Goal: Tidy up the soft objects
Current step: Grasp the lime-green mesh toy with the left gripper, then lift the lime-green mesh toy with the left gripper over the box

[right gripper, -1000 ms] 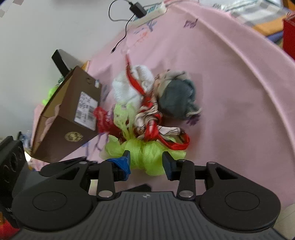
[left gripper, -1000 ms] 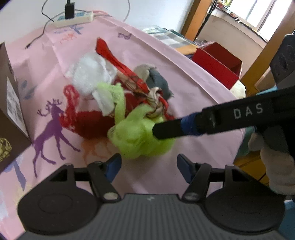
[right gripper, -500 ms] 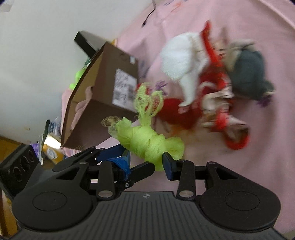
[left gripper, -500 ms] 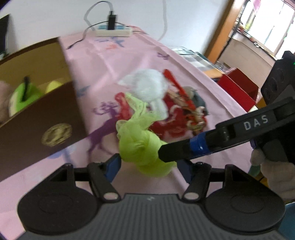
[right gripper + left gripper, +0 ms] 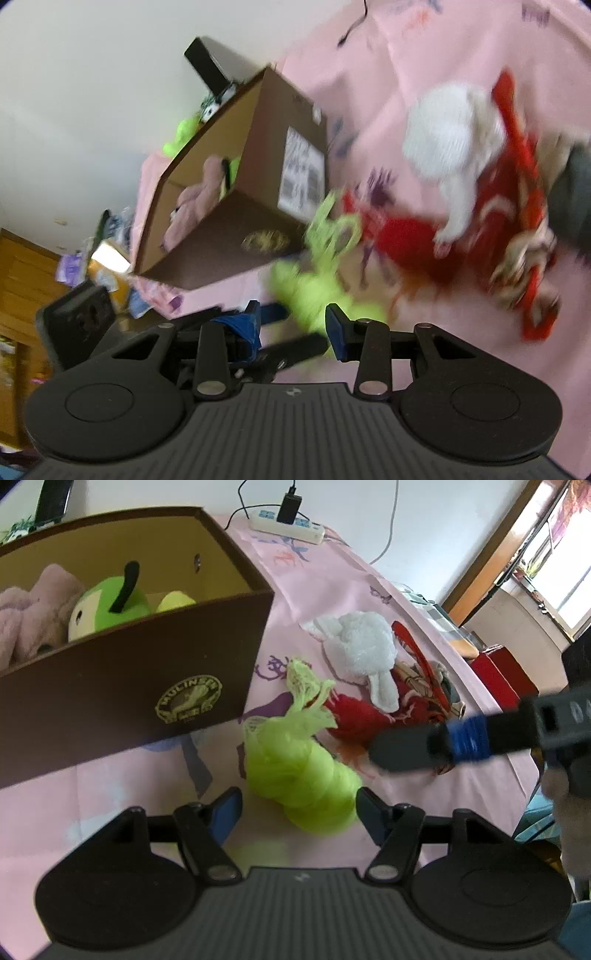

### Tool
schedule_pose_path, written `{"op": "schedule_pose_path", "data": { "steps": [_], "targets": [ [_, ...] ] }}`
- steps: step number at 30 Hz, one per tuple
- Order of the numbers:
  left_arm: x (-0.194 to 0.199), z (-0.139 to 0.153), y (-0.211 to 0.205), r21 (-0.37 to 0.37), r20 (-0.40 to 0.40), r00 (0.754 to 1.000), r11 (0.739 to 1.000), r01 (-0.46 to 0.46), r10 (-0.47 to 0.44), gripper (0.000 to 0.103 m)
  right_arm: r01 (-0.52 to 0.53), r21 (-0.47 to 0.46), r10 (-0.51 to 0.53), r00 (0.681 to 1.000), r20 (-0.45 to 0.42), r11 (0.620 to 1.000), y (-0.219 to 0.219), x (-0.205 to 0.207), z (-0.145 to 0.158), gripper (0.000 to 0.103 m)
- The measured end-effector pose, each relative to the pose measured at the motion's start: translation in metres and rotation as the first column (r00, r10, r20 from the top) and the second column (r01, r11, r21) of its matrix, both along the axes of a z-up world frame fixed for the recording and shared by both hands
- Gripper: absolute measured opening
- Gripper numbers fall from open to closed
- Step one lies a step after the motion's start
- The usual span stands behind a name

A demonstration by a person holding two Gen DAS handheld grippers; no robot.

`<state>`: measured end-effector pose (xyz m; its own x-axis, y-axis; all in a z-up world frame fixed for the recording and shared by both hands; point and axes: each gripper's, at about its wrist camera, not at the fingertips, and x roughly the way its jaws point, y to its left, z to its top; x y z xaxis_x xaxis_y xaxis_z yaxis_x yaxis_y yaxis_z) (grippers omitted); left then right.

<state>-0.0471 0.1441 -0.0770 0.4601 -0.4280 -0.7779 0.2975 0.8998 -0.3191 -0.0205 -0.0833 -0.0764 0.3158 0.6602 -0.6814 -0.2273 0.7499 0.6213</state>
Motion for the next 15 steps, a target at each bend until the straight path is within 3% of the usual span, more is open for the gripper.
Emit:
{"op": "schedule_pose_path", "data": {
  "steps": [3, 7, 15],
  "targets": [
    [-0.001, 0.0, 0.002, -0.007, -0.002, 1.0, 1.0, 0.018, -0.018, 0.068, -0.042, -0.084, 0.047, 0.997, 0.056, 0.996, 0.008, 0.004, 0.0, 0.023],
    [-0.003, 0.001, 0.003, -0.042, -0.018, 0.999, 0.998, 0.042, -0.043, 0.068, -0.093, -0.152, 0.102, 0.993, 0.056, 0.984, 0.022, 0.011, -0.015, 0.023],
    [-0.001, -0.003, -0.007, -0.026, -0.021, 0.998, 0.998, 0.054, -0.054, 0.068, -0.084, -0.051, 0.081, 0.995, -0.064, 0.995, 0.031, 0.02, -0.038, 0.024]
  ]
}}
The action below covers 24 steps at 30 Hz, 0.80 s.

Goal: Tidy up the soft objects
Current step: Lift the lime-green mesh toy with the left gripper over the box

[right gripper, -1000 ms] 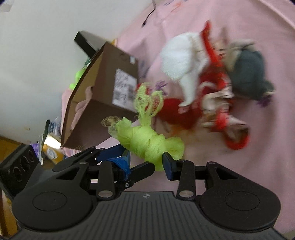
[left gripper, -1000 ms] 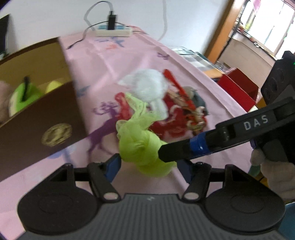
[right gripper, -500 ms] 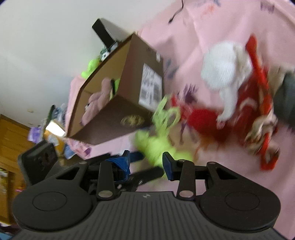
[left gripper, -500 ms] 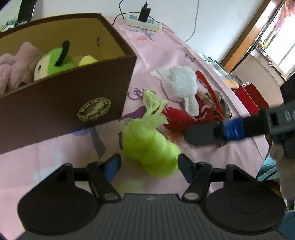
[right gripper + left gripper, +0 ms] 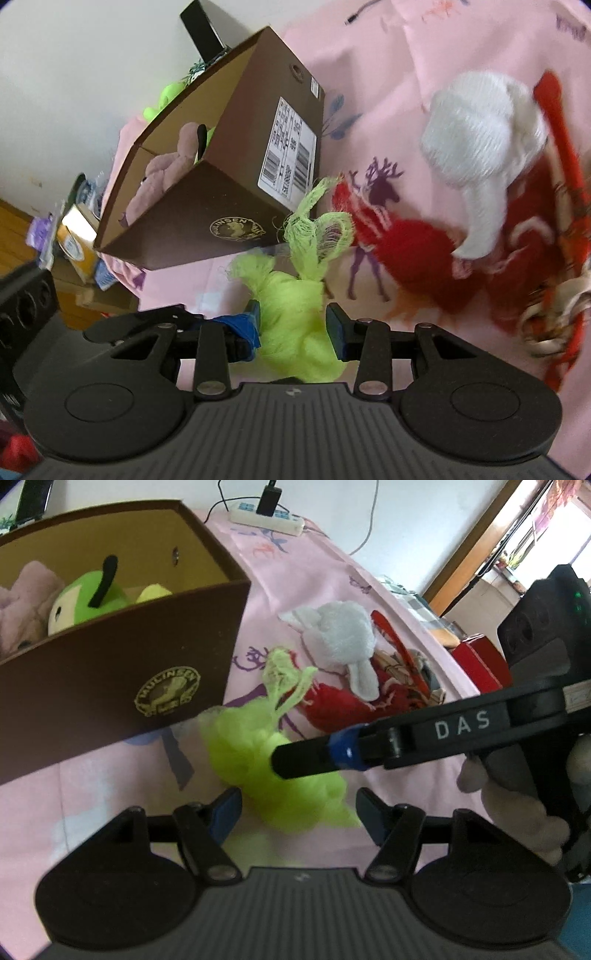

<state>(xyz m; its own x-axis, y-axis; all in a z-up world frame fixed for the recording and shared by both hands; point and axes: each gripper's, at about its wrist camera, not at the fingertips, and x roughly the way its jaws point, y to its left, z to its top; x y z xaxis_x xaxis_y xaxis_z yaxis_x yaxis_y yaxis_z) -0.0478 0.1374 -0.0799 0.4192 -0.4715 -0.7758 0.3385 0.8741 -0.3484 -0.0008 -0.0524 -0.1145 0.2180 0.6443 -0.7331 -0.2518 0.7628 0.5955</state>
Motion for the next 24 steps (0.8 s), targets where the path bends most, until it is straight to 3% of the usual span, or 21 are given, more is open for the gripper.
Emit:
{"op": "schedule_pose_path", "data": {
  "steps": [11, 19, 24],
  "targets": [
    [-0.002, 0.008, 0.011, 0.013, 0.047, 0.999, 1.0, 0.019, -0.02, 0.064, 0.055, 0.069, -0.05, 0.996, -0.078, 0.996, -0.004, -0.012, 0.0, 0.022],
    [-0.011, 0.034, 0.017, -0.012, 0.129, 0.99, 0.998, 0.063, -0.061, 0.064, 0.074, 0.102, -0.076, 0.997, 0.016, 0.992, -0.001, -0.026, 0.032, 0.022],
    [-0.018, 0.064, 0.026, -0.031, 0.221, 0.972, 0.996, 0.083, -0.074, 0.066, 0.075, 0.122, -0.091, 0.987, 0.129, 0.99, 0.01, -0.033, 0.064, 0.022]
  ]
}}
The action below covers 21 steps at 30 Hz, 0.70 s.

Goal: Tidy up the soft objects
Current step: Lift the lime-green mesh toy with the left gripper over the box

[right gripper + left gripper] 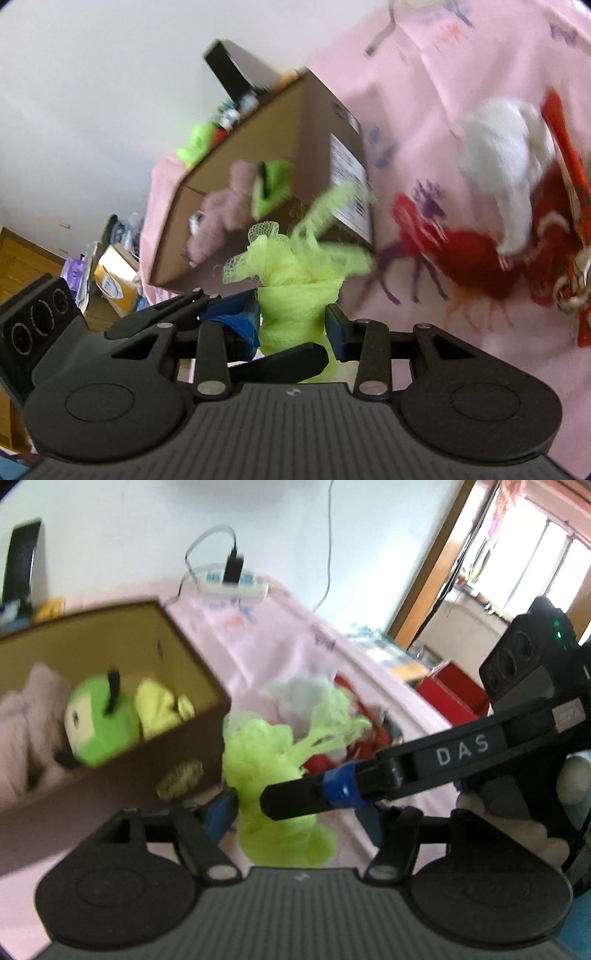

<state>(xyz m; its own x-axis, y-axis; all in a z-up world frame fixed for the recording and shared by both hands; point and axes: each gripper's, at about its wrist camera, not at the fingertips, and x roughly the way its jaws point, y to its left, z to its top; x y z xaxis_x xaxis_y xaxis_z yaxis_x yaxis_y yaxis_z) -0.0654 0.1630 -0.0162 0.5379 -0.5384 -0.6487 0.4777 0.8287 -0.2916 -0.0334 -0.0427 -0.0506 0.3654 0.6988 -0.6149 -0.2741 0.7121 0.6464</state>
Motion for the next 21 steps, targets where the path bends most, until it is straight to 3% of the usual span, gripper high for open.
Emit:
{"op": "schedule_pose_path", "data": {
  "steps": [12, 17, 21],
  "targets": [
    [0.019, 0.053, 0.031, -0.032, 0.184, 0.983, 0.999, -0.019, 0.024, 0.066, 0.029, -0.003, -0.027, 0.978, 0.208, 1.0, 0.034, 0.025, 0.047, 0.022],
    [0.047, 0.056, 0.043, -0.056, 0.19, 0.98, 0.997, -0.05, 0.06, 0.066, 0.045, -0.076, -0.025, 0.97, 0.24, 0.996, 0.055, 0.049, 0.055, 0.022],
    [0.071, 0.048, 0.054, -0.098, 0.149, 0.985, 0.993, -0.072, 0.086, 0.066, 0.059, -0.13, -0.027, 0.971, 0.237, 0.99, 0.066, 0.067, 0.051, 0.022]
  ]
}}
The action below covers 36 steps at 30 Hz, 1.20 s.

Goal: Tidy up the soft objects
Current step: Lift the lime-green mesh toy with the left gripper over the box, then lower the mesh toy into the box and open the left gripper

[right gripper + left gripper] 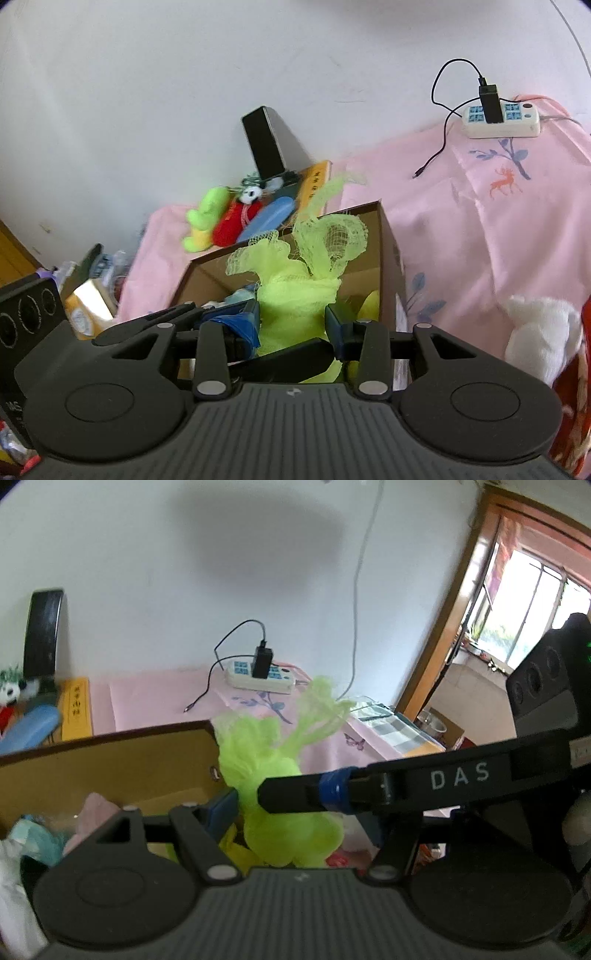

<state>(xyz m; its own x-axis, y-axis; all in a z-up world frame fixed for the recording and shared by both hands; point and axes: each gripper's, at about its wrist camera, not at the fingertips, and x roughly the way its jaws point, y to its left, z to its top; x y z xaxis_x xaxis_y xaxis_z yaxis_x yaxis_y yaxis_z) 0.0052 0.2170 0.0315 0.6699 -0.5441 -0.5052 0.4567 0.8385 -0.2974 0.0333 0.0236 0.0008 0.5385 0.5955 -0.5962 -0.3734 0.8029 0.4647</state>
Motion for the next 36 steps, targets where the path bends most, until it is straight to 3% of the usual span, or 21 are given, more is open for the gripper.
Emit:
{"op": "schedule_pose_path", "data": {
  "steps": [10, 16, 27, 36],
  "targets": [
    [0.033, -0.034, 0.008, -0.013, -0.121, 0.993, 1.0, -0.017, 0.015, 0.062, 0.028, -0.127, -0.036, 0.998, -0.061, 0.991, 0.02, 0.023, -0.026, 0.024],
    [0.048, -0.049, 0.015, -0.015, -0.183, 0.982, 0.999, -0.051, 0.047, 0.069, 0.037, -0.156, -0.047, 0.997, -0.061, 0.987, 0.026, 0.027, -0.033, 0.024],
    [0.041, -0.049, 0.022, 0.026, -0.196, 0.973, 0.993, -0.116, 0.119, 0.07, 0.092, -0.104, -0.099, 0.993, -0.065, 0.99, 0.016, 0.023, -0.035, 0.023],
    [0.033, -0.041, 0.013, 0.148, -0.181, 0.962, 0.973, -0.177, 0.203, 0.072, 0.095, -0.143, -0.099, 0.995, -0.022, 0.985, 0.018, 0.012, -0.029, 0.023]
  ]
}}
